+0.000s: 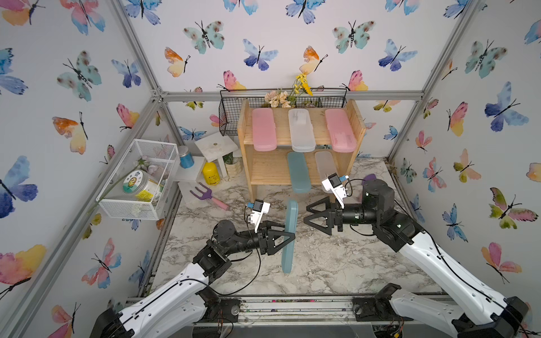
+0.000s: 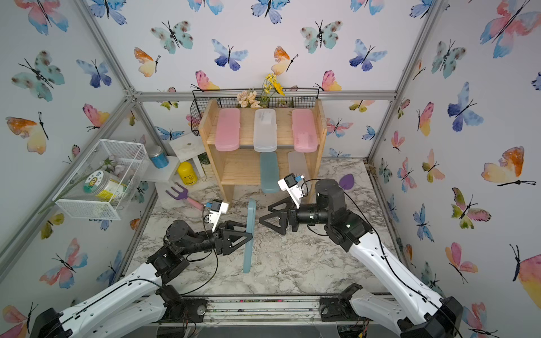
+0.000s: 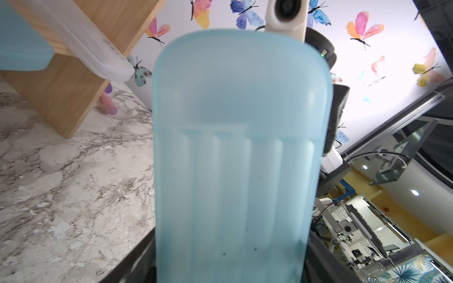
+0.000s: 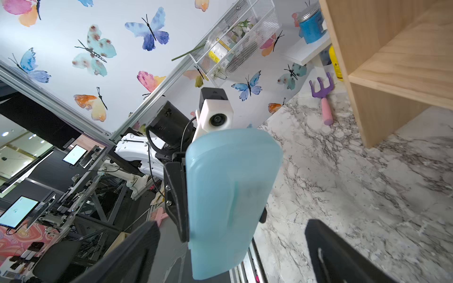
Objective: Remove the pencil cases from the shelf
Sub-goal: Pick up the pencil case from the center of the board.
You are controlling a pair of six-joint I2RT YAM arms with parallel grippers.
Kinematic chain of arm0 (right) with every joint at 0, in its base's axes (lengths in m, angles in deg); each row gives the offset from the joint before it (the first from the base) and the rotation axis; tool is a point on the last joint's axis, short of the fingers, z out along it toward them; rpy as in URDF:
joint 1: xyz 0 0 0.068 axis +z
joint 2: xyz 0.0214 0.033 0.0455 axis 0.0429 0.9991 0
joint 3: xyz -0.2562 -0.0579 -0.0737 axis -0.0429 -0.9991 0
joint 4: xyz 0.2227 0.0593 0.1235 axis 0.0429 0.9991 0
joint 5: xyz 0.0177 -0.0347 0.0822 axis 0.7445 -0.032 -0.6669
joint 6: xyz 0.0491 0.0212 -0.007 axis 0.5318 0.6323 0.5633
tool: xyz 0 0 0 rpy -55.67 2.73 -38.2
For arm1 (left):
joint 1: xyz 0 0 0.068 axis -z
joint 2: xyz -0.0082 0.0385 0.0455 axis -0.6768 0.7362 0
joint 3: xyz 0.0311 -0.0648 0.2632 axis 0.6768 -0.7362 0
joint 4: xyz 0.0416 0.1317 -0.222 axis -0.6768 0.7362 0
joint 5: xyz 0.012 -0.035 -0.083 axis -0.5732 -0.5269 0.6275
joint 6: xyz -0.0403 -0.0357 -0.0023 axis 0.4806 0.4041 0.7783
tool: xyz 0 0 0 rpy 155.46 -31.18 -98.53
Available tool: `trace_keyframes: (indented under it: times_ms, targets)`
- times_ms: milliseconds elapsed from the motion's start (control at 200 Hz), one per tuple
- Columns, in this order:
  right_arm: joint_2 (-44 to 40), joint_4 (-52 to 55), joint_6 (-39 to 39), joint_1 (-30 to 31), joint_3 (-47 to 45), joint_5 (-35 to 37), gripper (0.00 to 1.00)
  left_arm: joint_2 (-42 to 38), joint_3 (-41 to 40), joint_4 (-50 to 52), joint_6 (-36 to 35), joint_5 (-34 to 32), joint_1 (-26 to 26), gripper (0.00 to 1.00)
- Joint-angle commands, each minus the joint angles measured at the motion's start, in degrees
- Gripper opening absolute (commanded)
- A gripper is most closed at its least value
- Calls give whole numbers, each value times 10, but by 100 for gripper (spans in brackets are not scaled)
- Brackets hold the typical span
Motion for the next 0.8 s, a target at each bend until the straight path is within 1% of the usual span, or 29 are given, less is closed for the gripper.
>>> trace_keyframes:
  times_ms: [0,125,225,300,496,586,796]
  targets:
    - [12,-60,9,-3,11,-37,99,-6,1,-85,18,63,-1,73]
    - [34,-84,20,-3,11,-55,99,-7,2,-82,17,60,-1,73]
    - [32,-141,50,-2,-11,-62,99,-4,0,-82,18,57,0,73]
    - [31,-161,61,1,-15,-66,99,1,0,-83,18,56,-1,74]
    - [33,-158,55,37,-4,-51,99,17,2,-88,17,52,0,74]
    - [44,-152,49,56,-3,-32,99,25,4,-89,17,53,-1,74]
    - [57,-163,51,66,-14,-17,99,26,8,-86,14,51,0,74]
